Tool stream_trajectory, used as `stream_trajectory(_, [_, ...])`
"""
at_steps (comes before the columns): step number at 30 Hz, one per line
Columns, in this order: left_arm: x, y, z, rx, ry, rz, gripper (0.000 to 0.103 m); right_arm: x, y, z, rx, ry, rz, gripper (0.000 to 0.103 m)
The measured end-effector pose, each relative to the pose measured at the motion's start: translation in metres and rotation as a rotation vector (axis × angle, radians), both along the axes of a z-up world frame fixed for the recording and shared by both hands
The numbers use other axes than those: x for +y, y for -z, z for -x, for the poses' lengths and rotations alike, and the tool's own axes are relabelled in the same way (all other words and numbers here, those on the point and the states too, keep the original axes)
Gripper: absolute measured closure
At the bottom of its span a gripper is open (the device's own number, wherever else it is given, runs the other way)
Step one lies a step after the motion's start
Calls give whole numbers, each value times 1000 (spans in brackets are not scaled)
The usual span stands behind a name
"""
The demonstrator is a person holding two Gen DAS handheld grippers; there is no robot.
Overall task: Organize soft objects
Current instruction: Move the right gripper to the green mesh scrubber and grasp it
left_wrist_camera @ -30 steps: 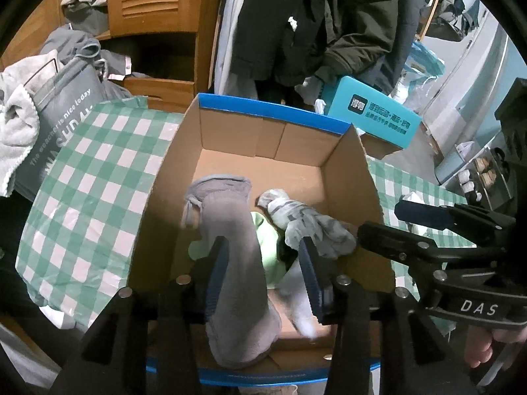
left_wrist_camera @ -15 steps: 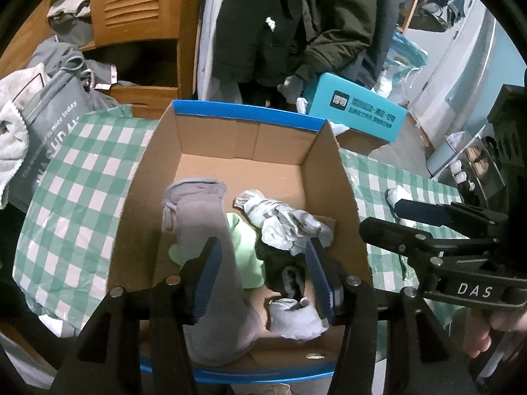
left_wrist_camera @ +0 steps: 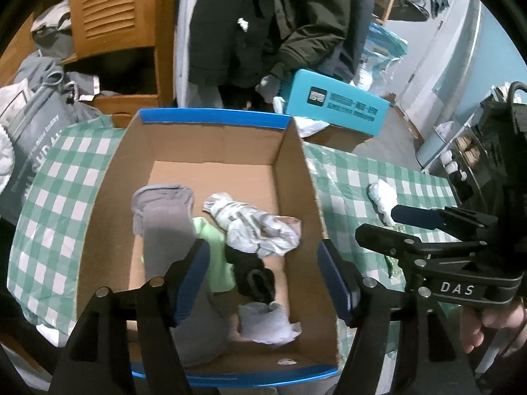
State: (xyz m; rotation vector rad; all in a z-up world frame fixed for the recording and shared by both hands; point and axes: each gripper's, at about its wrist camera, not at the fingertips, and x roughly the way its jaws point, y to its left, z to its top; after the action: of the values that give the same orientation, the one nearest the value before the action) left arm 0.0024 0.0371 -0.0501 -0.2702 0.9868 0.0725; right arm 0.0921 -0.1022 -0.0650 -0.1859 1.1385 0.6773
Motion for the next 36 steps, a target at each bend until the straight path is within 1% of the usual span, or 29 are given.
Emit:
stream_trajectory(5, [-17,0,-7,8,32,-8,34,-22,4,-4,4,34,3,33])
stream_trajectory(9, [-31,2,-12,19,56,-37,33,-38,7,-8,5,63,4,32])
stream_trajectory(12, [-37,3,-15,24,66,-34,28,-51,10,-12,4,84,17,32])
stream_trajectory(17, [-51,3,-20,24,91,-36,27,-70,16,-16,-1,108,51,32])
stream_trajectory(20, [-61,5,-24,29,107,-34,24,-79,19,-18,7,120,49,32])
stream_trajectory(28, [-91,14,-37,63,155,-36,24,-109,24,-25,16,175,49,32])
stream_trajectory(36, [-117,22,-51,84,195,-35,24,-146,42,-38,62,253,55,32])
